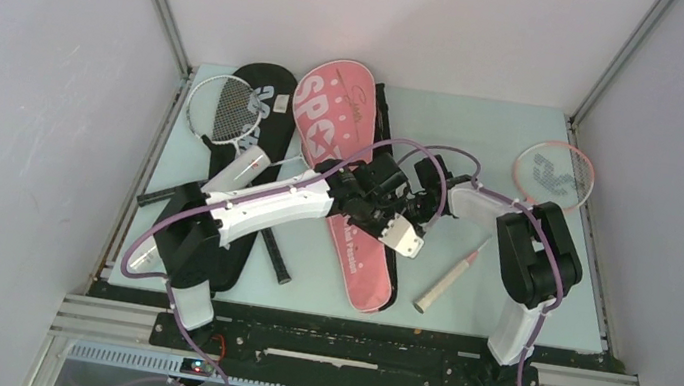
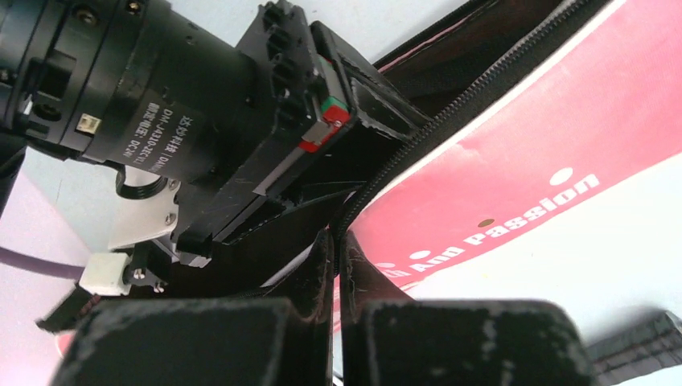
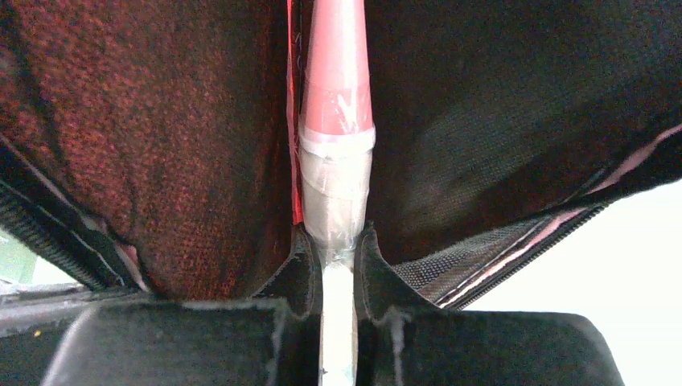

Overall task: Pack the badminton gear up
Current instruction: Adjust the racket in the racket bag.

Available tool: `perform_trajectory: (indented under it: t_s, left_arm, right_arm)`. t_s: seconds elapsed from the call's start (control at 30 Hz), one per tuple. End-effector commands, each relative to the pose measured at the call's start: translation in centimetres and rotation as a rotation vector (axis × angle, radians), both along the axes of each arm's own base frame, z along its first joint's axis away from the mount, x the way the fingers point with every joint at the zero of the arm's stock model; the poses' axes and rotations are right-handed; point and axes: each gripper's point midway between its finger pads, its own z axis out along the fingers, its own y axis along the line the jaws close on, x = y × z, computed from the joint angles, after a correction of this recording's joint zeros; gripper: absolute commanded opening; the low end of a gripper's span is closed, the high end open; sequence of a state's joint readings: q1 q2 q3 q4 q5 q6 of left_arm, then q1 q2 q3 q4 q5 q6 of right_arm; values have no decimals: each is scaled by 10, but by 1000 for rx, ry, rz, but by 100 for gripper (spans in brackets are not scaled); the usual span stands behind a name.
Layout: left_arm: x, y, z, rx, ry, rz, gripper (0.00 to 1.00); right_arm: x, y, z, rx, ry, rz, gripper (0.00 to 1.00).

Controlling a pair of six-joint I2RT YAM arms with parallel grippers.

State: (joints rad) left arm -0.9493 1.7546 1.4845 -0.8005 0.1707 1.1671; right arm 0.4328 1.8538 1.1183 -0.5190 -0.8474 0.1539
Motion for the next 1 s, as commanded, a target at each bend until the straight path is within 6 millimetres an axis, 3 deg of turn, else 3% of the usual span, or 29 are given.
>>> perform_trajectory:
  t_s: [0.0,0.27,0.33,0.47,0.63,0.83,0.97]
  left_arm:
    - [-32,-29,19,-154,114,-12,0]
    - [-13,-29,16,-177,57,82,0]
    - [-11,-28,18,-190,63,96,0]
    - [-12,-21,21,-202,79,91,0]
    - [-14,-11,20,-198,93,75,0]
    - [-17,-5,20,-190,88,51,0]
    - [-16,-3,19,-202,89,51,0]
  right_arm:
    - [55,3,10,-60,-58,-192,0]
    - [49,13,16,-40,-54,-178,0]
    - [49,11,17,-51,-87,-168,9]
    - [57,-5,20,-92,-176,-168,29]
    - [70,-27,38,-120,-289,-185,52]
    - [84,-56,60,-173,-404,-243,57]
    - [96,-75,59,-236,-442,-294,55]
